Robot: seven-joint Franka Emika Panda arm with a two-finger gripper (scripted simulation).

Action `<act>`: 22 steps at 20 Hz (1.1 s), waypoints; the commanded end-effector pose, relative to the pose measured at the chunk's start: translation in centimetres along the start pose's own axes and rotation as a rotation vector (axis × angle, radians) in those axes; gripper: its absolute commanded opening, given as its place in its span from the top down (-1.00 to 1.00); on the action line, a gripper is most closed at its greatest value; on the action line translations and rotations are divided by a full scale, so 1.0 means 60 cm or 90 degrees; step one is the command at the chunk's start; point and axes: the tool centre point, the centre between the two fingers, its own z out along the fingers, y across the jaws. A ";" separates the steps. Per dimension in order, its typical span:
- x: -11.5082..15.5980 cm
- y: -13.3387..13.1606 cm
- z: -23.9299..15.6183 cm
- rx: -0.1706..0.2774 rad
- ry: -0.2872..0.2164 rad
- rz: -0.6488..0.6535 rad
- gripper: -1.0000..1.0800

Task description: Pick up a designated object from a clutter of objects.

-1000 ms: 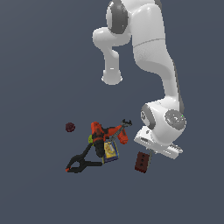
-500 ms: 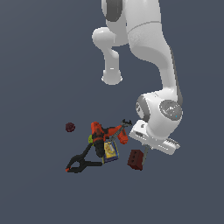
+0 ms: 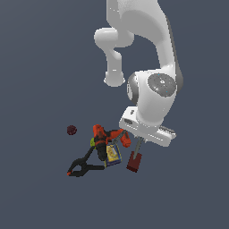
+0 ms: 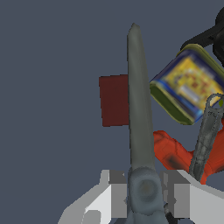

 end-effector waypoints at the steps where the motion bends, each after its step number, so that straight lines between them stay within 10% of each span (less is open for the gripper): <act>1: 0.009 0.030 -0.045 0.001 0.000 0.000 1.00; 22: 0.088 0.242 -0.373 0.001 0.000 0.000 1.00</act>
